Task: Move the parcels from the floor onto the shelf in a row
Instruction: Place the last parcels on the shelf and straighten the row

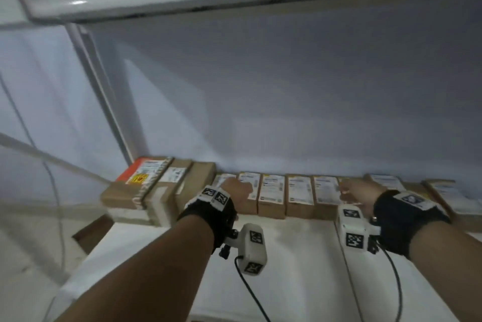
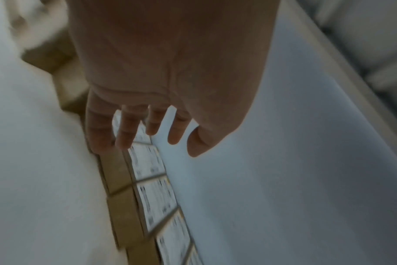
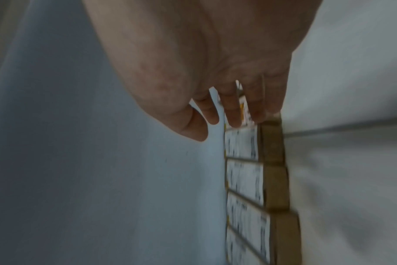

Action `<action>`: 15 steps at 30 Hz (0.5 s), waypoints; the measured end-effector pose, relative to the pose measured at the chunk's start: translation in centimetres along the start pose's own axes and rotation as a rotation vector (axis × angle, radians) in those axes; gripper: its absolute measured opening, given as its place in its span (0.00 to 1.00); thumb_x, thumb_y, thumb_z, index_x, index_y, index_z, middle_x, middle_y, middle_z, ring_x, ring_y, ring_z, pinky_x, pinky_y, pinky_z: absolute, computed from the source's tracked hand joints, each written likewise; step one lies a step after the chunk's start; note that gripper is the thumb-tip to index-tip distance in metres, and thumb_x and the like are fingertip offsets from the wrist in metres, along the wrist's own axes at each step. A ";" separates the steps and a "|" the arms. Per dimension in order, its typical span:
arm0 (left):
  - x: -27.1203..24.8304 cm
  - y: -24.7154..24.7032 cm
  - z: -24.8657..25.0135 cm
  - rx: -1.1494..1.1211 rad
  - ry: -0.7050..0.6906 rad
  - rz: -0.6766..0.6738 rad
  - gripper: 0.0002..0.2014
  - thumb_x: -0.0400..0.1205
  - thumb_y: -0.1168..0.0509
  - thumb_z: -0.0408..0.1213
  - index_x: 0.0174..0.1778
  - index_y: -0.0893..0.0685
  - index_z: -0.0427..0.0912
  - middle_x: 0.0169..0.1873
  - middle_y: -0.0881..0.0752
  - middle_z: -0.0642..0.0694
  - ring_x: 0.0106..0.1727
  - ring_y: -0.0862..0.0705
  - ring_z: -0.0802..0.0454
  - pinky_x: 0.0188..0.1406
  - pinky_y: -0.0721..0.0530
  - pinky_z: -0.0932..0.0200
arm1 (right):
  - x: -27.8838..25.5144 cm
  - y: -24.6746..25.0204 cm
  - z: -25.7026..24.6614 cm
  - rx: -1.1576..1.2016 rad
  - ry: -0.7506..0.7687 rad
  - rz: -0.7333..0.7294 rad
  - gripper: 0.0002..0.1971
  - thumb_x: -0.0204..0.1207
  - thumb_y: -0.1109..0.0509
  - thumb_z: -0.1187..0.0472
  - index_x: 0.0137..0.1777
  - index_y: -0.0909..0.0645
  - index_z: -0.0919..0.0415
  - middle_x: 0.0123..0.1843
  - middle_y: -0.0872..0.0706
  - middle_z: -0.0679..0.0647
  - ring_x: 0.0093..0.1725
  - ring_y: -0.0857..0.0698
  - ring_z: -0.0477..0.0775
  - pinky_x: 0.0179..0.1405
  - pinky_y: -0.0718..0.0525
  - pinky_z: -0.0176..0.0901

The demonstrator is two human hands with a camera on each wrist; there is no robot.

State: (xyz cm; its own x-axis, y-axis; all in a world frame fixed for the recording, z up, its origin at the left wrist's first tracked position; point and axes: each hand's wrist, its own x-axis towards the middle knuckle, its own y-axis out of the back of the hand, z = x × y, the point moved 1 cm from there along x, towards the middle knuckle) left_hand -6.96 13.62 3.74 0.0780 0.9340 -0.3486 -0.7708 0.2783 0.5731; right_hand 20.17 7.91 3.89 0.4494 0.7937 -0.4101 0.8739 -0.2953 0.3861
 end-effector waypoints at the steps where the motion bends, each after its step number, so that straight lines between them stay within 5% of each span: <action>1: 0.5 2.1 -1.6 -0.022 0.055 0.028 0.25 0.82 0.32 0.38 0.74 0.26 0.33 0.65 0.17 0.32 0.67 0.18 0.34 0.65 0.18 0.44 | -0.6 -2.4 -1.4 0.014 0.012 -0.041 0.02 0.79 0.34 0.65 0.46 0.23 0.64 0.42 0.18 0.56 0.48 0.18 0.59 0.53 0.21 0.51; 4: 1.1 8.2 -5.8 -0.071 0.134 0.279 0.24 0.82 0.38 0.43 0.74 0.27 0.38 0.65 0.18 0.35 0.65 0.17 0.33 0.61 0.16 0.45 | -1.3 -9.3 -5.2 0.065 0.009 -0.194 0.08 0.78 0.35 0.67 0.37 0.24 0.61 0.38 0.22 0.57 0.35 0.22 0.56 0.41 0.25 0.48; 7: 2.1 12.5 -10.5 -0.040 0.258 0.446 0.31 0.75 0.40 0.54 0.76 0.37 0.57 0.73 0.28 0.41 0.70 0.24 0.33 0.69 0.23 0.39 | -2.6 -16.6 -8.1 0.007 0.014 -0.294 0.06 0.77 0.34 0.64 0.38 0.24 0.63 0.42 0.23 0.60 0.38 0.24 0.60 0.43 0.26 0.51; 11: 4.2 15.1 -15.1 -0.122 0.274 0.498 0.36 0.78 0.36 0.49 0.83 0.41 0.55 0.80 0.39 0.37 0.75 0.31 0.31 0.71 0.24 0.41 | -2.6 -25.9 -10.2 -0.063 0.050 -0.420 0.03 0.79 0.37 0.65 0.44 0.25 0.63 0.46 0.25 0.60 0.36 0.24 0.58 0.38 0.22 0.43; 15: 7.7 16.4 -18.9 -0.172 0.320 0.480 0.35 0.67 0.39 0.59 0.74 0.33 0.61 0.70 0.32 0.36 0.59 0.21 0.33 0.56 0.15 0.39 | -2.1 -32.8 -10.9 -0.136 0.035 -0.439 0.05 0.81 0.39 0.66 0.54 0.23 0.62 0.53 0.22 0.63 0.50 0.19 0.63 0.51 0.18 0.51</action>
State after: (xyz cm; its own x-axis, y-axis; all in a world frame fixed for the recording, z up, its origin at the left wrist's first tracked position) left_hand -30.98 21.15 -3.56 -0.4779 0.8249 -0.3019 -0.7662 -0.2233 0.6026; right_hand -11.49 21.77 1.07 0.0336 0.8460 -0.5321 0.9469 0.1434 0.2877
